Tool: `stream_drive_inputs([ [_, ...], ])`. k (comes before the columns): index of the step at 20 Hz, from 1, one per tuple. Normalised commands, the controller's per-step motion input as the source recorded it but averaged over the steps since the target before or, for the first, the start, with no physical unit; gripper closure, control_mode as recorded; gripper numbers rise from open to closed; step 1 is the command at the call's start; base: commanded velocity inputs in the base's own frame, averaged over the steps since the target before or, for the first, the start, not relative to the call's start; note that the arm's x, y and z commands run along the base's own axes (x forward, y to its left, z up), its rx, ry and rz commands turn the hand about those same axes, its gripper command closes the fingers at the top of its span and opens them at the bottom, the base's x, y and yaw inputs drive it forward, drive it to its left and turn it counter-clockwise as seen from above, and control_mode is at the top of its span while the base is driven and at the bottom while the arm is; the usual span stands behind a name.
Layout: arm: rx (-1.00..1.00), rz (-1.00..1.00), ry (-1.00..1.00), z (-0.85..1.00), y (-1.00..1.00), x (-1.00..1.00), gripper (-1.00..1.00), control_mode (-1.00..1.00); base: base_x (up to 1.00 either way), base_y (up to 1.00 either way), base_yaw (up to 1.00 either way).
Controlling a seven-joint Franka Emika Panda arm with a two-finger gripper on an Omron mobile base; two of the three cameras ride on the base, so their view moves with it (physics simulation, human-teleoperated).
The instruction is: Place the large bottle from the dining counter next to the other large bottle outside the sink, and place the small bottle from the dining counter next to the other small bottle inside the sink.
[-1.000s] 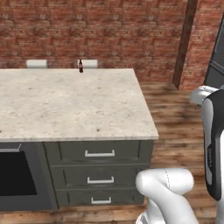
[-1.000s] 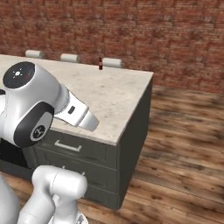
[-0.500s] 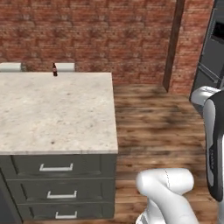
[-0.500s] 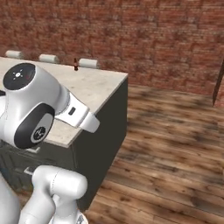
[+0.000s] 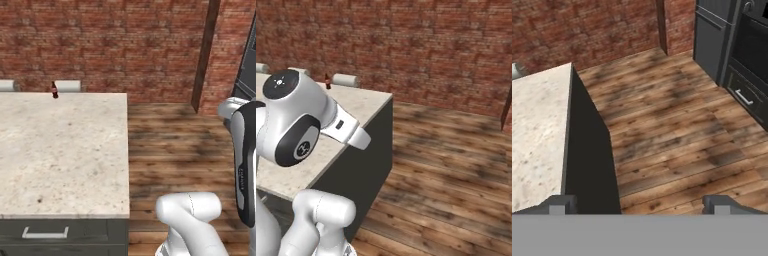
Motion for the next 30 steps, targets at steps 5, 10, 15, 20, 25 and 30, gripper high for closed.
stream_drive_inputs([
  [5, 0.0, 0.0, 0.0, 0.0, 0.0, 0.0, -1.0, 1.0, 1.0, -0.53, 0.03],
  [10, 0.0, 0.0, 0.0, 0.0, 0.0, 0.0, -1.0, 1.0, 1.0, -0.5, 0.03],
  [15, 0.0, 0.0, 0.0, 0.0, 0.0, 0.0, -1.0, 1.0, 1.0, -0.47, 0.03],
  [20, 0.0, 0.0, 0.0, 0.0, 0.0, 0.0, -1.0, 1.0, -0.36, -0.87, 0.0],
  [25, 0.0, 0.0, 0.0, 0.0, 0.0, 0.0, -1.0, 1.0, -0.75, -0.76, -0.02],
  [30, 0.0, 0.0, 0.0, 0.0, 0.0, 0.0, -1.0, 1.0, 0.87, -0.52, 0.0],
])
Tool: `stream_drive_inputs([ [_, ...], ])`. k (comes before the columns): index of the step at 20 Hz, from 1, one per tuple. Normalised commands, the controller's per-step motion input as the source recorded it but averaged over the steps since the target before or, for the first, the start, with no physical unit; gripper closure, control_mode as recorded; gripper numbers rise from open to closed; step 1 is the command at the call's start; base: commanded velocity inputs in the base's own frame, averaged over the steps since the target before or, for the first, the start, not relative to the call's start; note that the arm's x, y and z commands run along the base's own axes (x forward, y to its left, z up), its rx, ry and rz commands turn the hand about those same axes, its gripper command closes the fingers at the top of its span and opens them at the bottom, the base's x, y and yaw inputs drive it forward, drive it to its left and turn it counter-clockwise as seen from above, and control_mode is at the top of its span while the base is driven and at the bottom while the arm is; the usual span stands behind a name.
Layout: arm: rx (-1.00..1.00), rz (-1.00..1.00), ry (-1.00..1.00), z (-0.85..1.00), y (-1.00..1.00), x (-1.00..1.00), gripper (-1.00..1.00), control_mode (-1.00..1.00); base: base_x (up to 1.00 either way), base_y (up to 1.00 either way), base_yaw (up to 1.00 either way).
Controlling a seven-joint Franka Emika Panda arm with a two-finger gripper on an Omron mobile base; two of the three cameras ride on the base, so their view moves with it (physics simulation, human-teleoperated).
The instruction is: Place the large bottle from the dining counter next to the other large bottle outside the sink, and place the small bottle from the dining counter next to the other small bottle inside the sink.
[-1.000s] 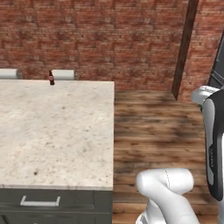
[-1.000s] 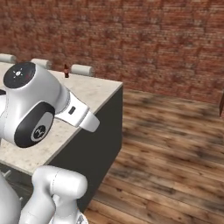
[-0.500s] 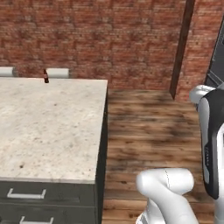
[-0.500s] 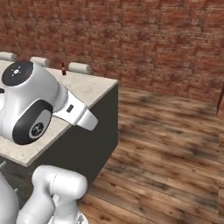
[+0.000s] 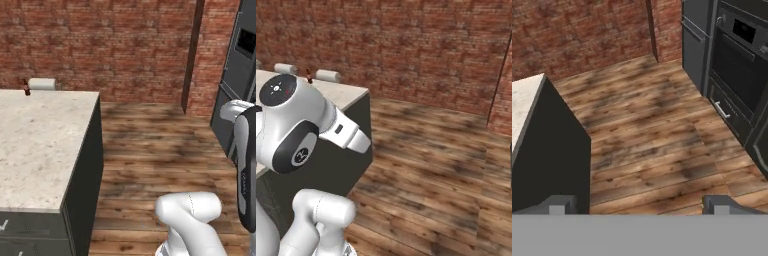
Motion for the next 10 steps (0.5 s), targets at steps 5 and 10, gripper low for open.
stream_drive_inputs([
  [5, 0.0, 0.0, 0.0, 0.0, 0.0, 0.0, -1.0, 1.0, 1.0, -0.51, 0.0],
  [10, 0.0, 0.0, 0.0, 0.0, 0.0, 0.0, -1.0, 1.0, 1.0, -0.5, 0.0],
])
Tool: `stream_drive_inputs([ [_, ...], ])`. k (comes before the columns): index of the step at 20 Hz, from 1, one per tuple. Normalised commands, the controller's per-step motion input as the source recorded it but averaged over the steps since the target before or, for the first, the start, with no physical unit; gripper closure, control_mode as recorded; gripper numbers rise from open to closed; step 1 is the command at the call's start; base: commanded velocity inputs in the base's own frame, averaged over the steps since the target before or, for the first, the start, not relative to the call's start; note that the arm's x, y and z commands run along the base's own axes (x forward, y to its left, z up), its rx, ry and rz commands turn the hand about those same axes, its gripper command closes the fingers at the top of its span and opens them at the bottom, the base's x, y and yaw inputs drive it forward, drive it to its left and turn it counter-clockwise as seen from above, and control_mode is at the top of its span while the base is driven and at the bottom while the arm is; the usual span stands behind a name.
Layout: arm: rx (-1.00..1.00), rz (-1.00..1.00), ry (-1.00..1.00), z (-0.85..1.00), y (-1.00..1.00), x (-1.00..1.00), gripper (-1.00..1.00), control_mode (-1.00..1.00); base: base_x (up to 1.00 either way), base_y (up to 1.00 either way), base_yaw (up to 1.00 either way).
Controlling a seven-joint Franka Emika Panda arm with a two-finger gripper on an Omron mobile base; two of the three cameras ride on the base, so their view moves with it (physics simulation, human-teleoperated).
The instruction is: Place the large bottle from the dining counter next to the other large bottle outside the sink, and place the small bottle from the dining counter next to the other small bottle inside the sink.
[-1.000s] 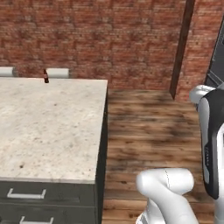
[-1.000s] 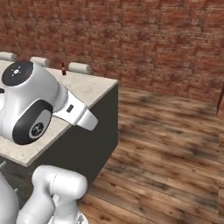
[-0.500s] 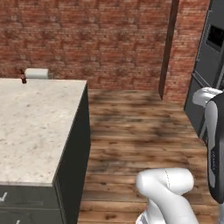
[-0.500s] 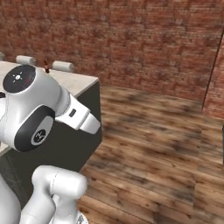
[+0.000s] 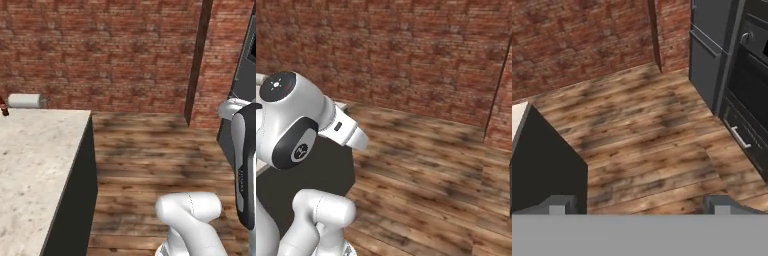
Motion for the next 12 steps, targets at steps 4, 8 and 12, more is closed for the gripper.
stream_drive_inputs([
  [4, 0.0, 0.0, 0.0, 0.0, 0.0, 0.0, -1.0, 1.0, 1.0, -0.37, 0.05],
  [8, 0.0, 0.0, 0.0, 0.0, 0.0, 0.0, -1.0, 1.0, 1.0, -0.31, 0.03],
  [12, 0.0, 0.0, 0.0, 0.0, 0.0, 0.0, -1.0, 1.0, 1.0, -0.16, 0.02],
])
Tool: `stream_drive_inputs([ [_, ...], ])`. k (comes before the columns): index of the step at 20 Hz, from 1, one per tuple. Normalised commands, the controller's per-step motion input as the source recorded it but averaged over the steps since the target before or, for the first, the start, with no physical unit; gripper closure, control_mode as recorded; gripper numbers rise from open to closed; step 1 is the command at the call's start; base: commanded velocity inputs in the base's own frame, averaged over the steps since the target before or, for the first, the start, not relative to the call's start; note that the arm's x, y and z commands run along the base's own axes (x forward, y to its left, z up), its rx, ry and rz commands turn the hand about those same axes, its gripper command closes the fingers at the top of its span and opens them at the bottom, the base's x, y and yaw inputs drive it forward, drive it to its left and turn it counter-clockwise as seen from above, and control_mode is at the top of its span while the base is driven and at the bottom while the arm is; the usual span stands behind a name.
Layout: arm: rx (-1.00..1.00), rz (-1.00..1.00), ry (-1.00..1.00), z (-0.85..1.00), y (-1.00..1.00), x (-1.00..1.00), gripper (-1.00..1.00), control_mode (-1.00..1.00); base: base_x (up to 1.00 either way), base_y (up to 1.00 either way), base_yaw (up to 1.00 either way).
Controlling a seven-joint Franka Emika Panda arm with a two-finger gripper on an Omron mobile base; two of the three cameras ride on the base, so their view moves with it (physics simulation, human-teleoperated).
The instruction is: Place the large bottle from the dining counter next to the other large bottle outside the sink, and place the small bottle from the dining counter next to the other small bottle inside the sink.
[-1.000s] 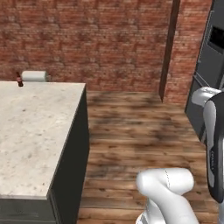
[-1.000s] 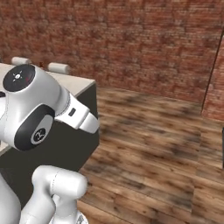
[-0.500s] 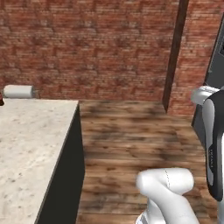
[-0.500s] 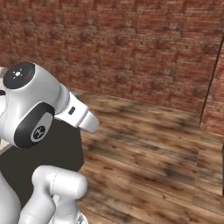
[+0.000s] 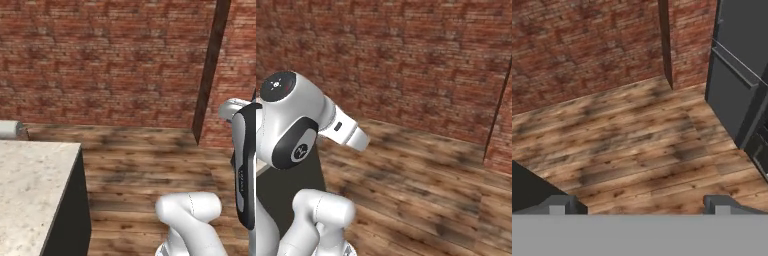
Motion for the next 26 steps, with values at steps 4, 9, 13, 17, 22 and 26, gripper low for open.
stream_drive_inputs([
  [4, 0.0, 0.0, 0.0, 0.0, 0.0, 0.0, -1.0, 1.0, 1.0, -0.14, 0.02],
  [9, 0.0, 0.0, 0.0, 0.0, 0.0, 0.0, -1.0, 1.0, 1.0, -0.11, 0.02],
  [13, 0.0, 0.0, 0.0, 0.0, 0.0, 0.0, -1.0, 1.0, 1.0, -0.12, 0.02],
  [17, 0.0, 0.0, 0.0, 0.0, 0.0, 0.0, -1.0, 1.0, 1.0, -0.08, 0.04],
  [22, 0.0, 0.0, 0.0, 0.0, 0.0, 0.0, -1.0, 1.0, 0.99, -0.05, 0.11],
  [26, 0.0, 0.0, 0.0, 0.0, 0.0, 0.0, -1.0, 1.0, 0.82, -0.1, 0.16],
])
